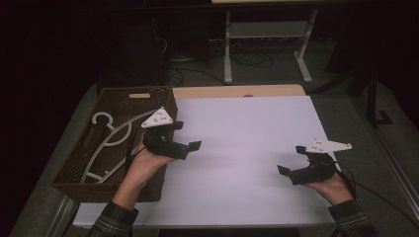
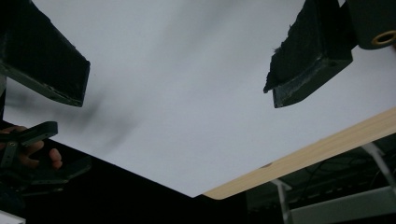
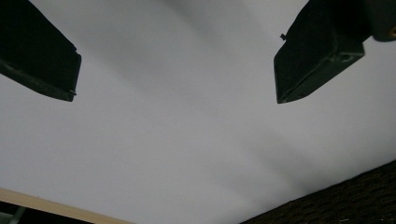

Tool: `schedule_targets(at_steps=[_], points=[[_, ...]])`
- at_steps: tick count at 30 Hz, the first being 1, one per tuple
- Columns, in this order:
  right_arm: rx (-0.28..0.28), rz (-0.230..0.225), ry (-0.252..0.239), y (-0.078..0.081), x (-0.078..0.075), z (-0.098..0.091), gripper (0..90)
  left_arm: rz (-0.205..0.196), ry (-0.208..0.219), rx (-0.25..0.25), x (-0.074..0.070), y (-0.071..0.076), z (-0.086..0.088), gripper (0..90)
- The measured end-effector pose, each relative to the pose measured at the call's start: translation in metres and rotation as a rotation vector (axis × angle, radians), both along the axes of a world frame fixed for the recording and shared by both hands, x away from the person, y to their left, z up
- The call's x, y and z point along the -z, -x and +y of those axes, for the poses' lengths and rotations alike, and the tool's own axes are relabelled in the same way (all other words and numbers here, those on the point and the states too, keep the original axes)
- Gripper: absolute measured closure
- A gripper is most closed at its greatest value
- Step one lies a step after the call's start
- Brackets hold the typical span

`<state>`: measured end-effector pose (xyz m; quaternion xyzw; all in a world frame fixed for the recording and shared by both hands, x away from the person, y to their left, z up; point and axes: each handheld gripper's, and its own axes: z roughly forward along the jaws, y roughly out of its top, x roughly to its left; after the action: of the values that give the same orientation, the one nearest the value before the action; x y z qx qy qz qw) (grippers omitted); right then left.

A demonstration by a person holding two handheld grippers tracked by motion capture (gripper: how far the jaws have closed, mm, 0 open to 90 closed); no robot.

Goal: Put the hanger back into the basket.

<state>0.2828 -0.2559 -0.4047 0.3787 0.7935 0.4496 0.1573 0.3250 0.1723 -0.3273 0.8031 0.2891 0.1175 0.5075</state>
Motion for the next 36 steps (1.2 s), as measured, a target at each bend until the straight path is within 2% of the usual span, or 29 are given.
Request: schedule_targets(at_steps=[7,11,16,30,36], points=[[-0.008,-0.001,0.001,0.0,0.0,0.0,0.3,0.005,0.0,0.052,0.017,0.006,-0.029,4.6],[-0.014,-0.002,0.006,0.0,0.0,0.001,0.3,0.016,-0.015,0.07,0.027,0.007,-0.039,4.6],[-0.017,-0.003,0.003,0.001,0.0,0.001,0.3,0.015,-0.003,0.102,0.041,0.012,-0.049,4.5],[-0.011,-0.011,-0.007,0.006,0.003,0.002,0.3,0.027,-0.02,0.097,0.07,0.016,-0.043,4.6],[-0.004,-0.008,-0.015,0.009,0.005,0.003,0.3,0.03,-0.048,0.109,0.079,0.019,-0.039,4.6]])
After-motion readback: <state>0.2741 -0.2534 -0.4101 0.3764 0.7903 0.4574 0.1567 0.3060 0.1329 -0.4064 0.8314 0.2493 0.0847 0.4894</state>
